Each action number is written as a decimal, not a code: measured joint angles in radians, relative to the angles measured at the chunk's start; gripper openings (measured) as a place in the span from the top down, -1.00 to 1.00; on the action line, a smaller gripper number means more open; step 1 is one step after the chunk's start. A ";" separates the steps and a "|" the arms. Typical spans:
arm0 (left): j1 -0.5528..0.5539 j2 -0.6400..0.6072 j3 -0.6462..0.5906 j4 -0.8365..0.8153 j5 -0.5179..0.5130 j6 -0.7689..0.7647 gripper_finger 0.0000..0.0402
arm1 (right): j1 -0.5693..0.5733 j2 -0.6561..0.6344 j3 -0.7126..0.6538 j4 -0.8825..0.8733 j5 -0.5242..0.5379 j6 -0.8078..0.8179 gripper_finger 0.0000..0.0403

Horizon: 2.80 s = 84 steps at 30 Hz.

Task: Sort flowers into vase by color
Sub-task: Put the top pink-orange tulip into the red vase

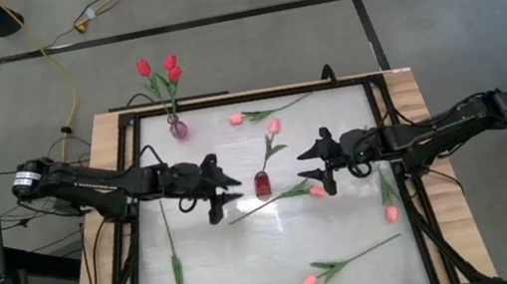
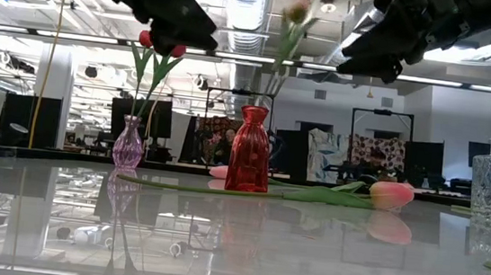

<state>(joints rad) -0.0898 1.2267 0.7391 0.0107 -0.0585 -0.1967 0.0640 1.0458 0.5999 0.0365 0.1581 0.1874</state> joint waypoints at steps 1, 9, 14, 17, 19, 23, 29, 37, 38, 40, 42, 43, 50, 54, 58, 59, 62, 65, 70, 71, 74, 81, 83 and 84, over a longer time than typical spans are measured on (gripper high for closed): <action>-0.013 0.001 0.000 -0.005 0.013 -0.001 0.29 | 0.000 0.000 0.000 -0.011 0.000 0.006 -0.29; -0.108 0.104 0.000 0.003 0.020 -0.002 0.29 | 0.014 0.000 0.000 -0.115 -0.009 0.078 -0.29; -0.141 0.212 0.000 0.110 0.018 -0.042 0.29 | 0.059 0.000 0.000 -0.143 -0.010 0.088 -0.29; -0.163 0.278 0.000 0.189 0.018 -0.064 0.29 | 0.099 0.000 0.000 -0.157 -0.010 0.096 -0.29; -0.175 0.318 0.000 0.258 0.005 -0.079 0.29 | 0.132 0.000 0.001 -0.173 -0.010 0.100 -0.29; -0.193 0.384 0.032 0.306 -0.044 -0.088 0.29 | 0.207 0.000 0.001 -0.213 -0.008 0.152 -0.29; -0.208 0.469 0.167 0.220 -0.079 -0.077 0.30 | 0.329 0.000 0.001 -0.295 -0.001 0.277 -0.29; -0.222 0.590 0.283 0.091 -0.152 -0.081 0.30 | 0.482 0.000 0.001 -0.302 0.093 0.336 -0.29; -0.222 0.600 0.288 0.092 -0.160 -0.078 0.30 | 0.496 0.000 0.001 -0.303 0.110 0.337 -0.29; -0.222 0.615 0.294 0.088 -0.180 -0.077 0.30 | 0.519 0.000 0.001 -0.302 0.138 0.339 -0.29; -0.220 0.623 0.299 0.091 -0.200 -0.072 0.30 | 0.535 0.000 0.001 -0.301 0.157 0.339 -0.29; -0.218 0.624 0.300 0.090 -0.209 -0.064 0.30 | 0.541 0.000 0.001 -0.298 0.160 0.339 -0.29; -0.201 0.624 0.302 0.083 -0.245 -0.018 0.30 | 0.542 0.001 0.001 -0.294 0.163 0.348 -0.29; -0.185 0.643 0.302 0.062 -0.245 -0.018 0.30 | 0.542 0.001 0.001 -0.289 0.189 0.347 -0.29; -0.174 0.657 0.304 0.059 -0.259 -0.017 0.30 | 0.542 0.001 0.001 -0.289 0.209 0.347 -0.29; -0.174 0.659 0.303 0.042 -0.273 -0.018 0.30 | 0.542 0.002 0.001 -0.288 0.210 0.347 -0.29; -0.168 0.659 0.302 0.031 -0.314 -0.033 0.30 | 0.542 0.009 0.001 -0.287 0.211 0.347 -0.29; -0.147 0.658 0.302 0.005 -0.315 -0.072 0.30 | 0.538 0.025 0.001 -0.282 0.212 0.347 -0.29; -0.107 0.672 0.302 -0.023 -0.242 -0.119 0.30 | 0.521 0.071 0.001 -0.281 0.213 0.347 -0.29; -0.102 0.675 0.301 -0.033 -0.232 -0.121 0.30 | 0.516 0.080 0.001 -0.280 0.213 0.347 -0.29; -0.095 0.689 0.304 -0.010 -0.213 -0.123 0.30 | 0.501 0.110 0.001 -0.272 0.212 0.347 -0.29; -0.095 0.691 0.301 -0.060 -0.265 -0.129 0.30 | 0.476 0.147 0.001 -0.218 0.211 0.336 -0.29; -0.094 0.691 0.301 -0.065 -0.262 -0.135 0.30 | 0.469 0.147 0.001 -0.221 0.210 0.335 -0.29; -0.092 0.691 0.301 -0.069 -0.259 -0.139 0.30 | 0.467 0.147 0.001 -0.217 0.210 0.336 -0.29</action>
<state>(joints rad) -0.1813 1.9179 1.0403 -0.0582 -0.3179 -0.3360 0.5309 1.1927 0.6010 -0.1808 0.3686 0.5232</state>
